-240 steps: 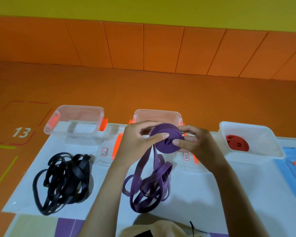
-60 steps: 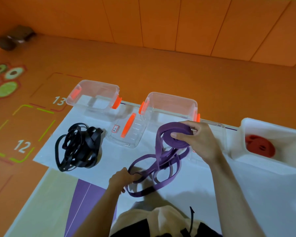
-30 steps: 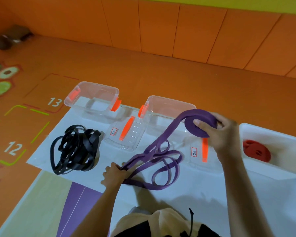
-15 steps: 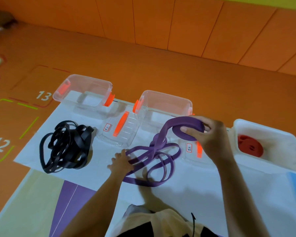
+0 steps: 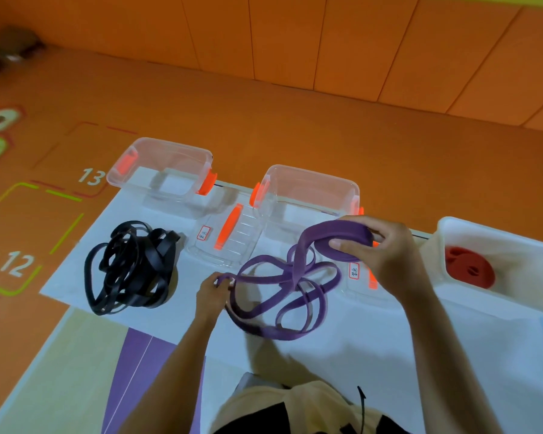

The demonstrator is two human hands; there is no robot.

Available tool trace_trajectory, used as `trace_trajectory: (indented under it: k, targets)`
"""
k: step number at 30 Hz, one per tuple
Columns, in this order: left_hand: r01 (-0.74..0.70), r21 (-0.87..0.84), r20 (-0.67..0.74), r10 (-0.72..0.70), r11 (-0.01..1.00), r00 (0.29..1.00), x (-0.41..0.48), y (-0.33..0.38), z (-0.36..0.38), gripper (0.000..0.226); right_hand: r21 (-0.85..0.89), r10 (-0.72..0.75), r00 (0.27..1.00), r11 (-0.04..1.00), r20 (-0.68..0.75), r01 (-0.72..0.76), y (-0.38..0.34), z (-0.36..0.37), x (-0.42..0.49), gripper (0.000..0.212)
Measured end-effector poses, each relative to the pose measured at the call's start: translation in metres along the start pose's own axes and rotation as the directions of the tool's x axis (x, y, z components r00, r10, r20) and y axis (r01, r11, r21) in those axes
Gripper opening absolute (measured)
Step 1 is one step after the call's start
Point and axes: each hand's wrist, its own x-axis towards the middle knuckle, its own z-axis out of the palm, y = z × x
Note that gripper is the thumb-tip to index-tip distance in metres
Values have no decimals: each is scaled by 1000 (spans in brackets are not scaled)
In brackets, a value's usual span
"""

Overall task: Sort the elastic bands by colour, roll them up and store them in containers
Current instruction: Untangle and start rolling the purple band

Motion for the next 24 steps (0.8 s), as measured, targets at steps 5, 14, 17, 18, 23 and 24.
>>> trace_trajectory:
  k: [5, 14, 17, 18, 23, 24]
  targets:
    - [261, -258, 167, -223, 930, 960, 1, 12, -6, 32, 50, -25, 999, 998, 35, 23, -3, 6, 0, 46]
    - [163, -143, 295, -116, 976, 949, -8, 3, -13, 33, 158, 25, 1000, 987, 15, -27, -10, 12, -2, 36]
    - [50, 74, 344, -72, 996, 936, -14, 2, -11, 38, 203, 58, 998, 978, 2, -57, -9, 15, -2, 40]
    - [8, 166, 335, -64, 986, 940, -16, 1, -8, 42, 205, 68, 998, 977, -1, -66, -8, 16, -2, 43]
    - [109, 149, 172, -134, 983, 976, -18, -16, 0, 67, 235, 65, 998, 970, -6, -62, -12, 21, -3, 39]
    - [108, 151, 120, -126, 983, 985, -18, -21, 3, 65, 239, 64, 998, 969, -7, -60, -12, 23, -3, 37]
